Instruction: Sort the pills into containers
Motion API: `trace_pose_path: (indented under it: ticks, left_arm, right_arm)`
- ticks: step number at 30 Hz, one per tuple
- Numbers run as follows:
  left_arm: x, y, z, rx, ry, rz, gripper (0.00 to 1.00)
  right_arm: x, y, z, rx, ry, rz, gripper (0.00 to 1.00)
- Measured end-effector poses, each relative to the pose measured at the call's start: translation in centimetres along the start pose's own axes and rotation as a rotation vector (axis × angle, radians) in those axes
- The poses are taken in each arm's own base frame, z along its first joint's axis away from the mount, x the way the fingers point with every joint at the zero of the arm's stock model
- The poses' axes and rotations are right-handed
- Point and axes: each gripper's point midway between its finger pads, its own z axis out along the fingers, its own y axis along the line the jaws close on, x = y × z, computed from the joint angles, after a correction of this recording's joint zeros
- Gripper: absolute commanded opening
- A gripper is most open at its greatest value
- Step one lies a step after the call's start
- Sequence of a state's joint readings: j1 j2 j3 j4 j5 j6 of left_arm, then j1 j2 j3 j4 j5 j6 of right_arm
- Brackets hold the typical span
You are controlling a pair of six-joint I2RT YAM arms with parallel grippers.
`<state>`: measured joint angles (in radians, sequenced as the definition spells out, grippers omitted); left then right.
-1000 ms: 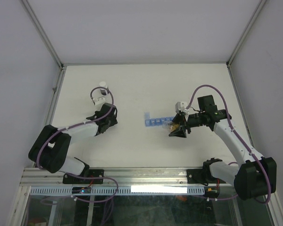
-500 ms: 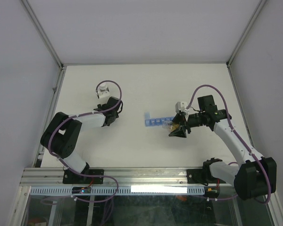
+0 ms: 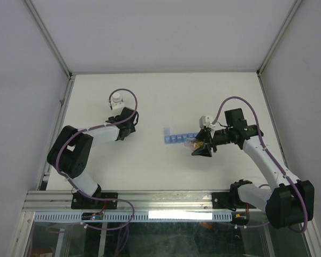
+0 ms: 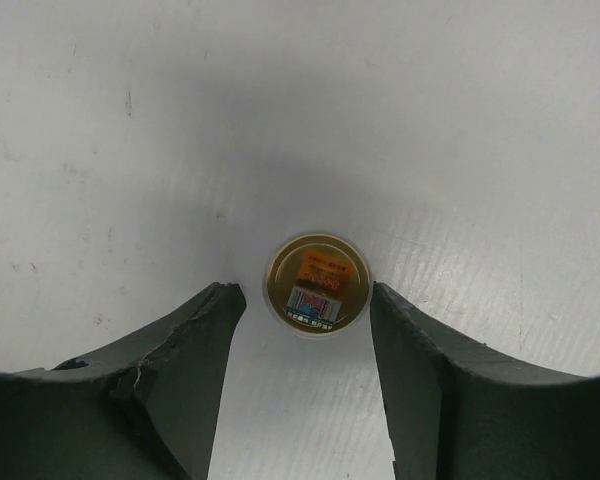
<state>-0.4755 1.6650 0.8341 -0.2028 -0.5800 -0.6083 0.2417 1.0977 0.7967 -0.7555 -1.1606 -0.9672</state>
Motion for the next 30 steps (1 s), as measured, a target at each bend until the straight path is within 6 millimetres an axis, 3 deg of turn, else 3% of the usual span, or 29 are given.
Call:
trace_pose_path:
  ticks: [7, 12, 15, 17, 20, 23, 25, 28, 30]
  left_arm:
    - [0.0, 0.0, -0.1, 0.007, 0.011, 0.001, 0.62]
    - [0.3, 0.0, -1.8, 0.060, 0.056, 0.017, 0.72]
    - [-1.0, -1.0, -4.6, 0.178, 0.042, -0.015, 0.82]
    - [-2.9, -2.4, -7.7, 0.327, -0.001, -0.053, 0.97]
    - [-5.7, -4.9, -13.9, 0.632, -0.104, -0.103, 0.99]
    - [-7.8, -6.5, -21.0, 0.954, -0.227, -0.128, 0.99]
    - [-8.7, -7.1, -24.8, 1.118, -0.283, -0.121, 0.99]
    - [-9.3, -7.8, -28.1, 1.267, -0.318, -0.099, 0.99]
    - [-9.1, -8.2, -29.5, 1.341, -0.304, -0.088, 0.99]
  right_arm:
    - [-0.2, 0.1, -0.2, 0.004, -0.007, -0.001, 0.00]
    - [-0.2, 0.0, -0.3, 0.009, -0.009, -0.002, 0.00]
    - [-0.3, 0.0, -0.4, 0.010, -0.018, 0.002, 0.00]
    - [-0.7, 0.0, -0.6, 0.016, -0.035, 0.013, 0.00]
    - [-2.6, -0.2, -1.4, 0.052, -0.082, 0.037, 0.00]
    - [-6.7, -1.1, -2.9, 0.157, -0.148, 0.008, 0.00]
    - [-11.8, -2.2, -5.0, 0.268, -0.204, -0.013, 0.00]
    - [-20.6, -3.7, -8.9, 0.424, -0.346, -0.046, 0.00]
    - [-26.0, -3.4, -11.1, 0.445, -0.498, -0.043, 0.00]
